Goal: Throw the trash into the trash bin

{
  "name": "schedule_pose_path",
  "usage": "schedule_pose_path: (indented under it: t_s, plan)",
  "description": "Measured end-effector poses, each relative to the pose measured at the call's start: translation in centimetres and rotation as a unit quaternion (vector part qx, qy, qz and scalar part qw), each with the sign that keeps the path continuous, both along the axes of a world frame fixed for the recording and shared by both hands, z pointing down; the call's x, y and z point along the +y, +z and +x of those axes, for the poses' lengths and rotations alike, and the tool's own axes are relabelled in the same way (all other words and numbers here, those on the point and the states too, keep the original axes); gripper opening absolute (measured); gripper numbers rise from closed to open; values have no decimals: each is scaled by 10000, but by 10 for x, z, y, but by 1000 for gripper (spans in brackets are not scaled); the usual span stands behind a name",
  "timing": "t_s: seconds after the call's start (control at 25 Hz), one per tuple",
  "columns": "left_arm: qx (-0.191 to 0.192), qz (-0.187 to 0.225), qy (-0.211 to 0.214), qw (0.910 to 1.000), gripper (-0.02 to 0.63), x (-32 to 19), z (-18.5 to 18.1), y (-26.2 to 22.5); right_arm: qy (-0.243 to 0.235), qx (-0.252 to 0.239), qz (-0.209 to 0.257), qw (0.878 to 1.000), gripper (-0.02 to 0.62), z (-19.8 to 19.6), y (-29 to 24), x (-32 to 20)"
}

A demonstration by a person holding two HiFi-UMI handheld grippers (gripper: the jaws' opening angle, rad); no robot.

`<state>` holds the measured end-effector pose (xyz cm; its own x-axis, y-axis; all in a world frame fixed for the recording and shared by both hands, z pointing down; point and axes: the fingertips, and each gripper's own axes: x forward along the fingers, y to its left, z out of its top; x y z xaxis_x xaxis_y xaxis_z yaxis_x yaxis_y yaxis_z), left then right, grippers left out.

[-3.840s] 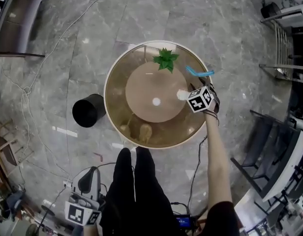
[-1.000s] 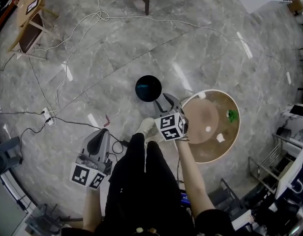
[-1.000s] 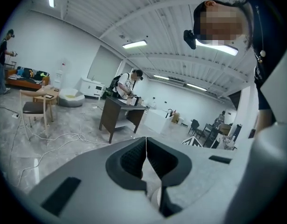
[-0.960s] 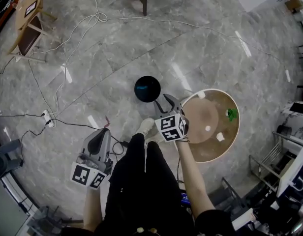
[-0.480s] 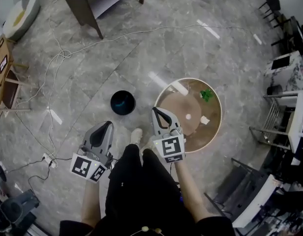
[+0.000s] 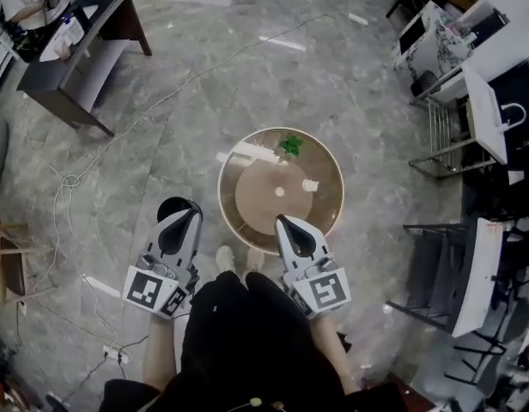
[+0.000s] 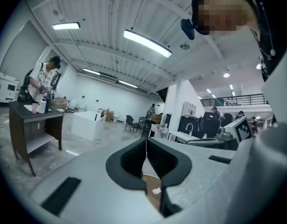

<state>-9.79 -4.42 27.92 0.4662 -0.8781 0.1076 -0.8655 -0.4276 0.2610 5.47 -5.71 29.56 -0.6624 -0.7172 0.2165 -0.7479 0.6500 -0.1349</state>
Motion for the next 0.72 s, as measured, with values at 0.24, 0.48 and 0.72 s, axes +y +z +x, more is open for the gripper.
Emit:
schedule_pose_path:
  t_s: [0.24,0.48,0.72]
  plan:
    - [-244,298,619,9973,9,-9,70,-19,1004,-719,230,9921,3,96,-28,26]
    - [-545,890,891,9905,9,-22,103,-43,1640,-1080,664,9783,3,149,-40,30]
    - [-397,872,940,9909,9,-22,105,-54,1880,-992,620,9752,2,165,-53,36]
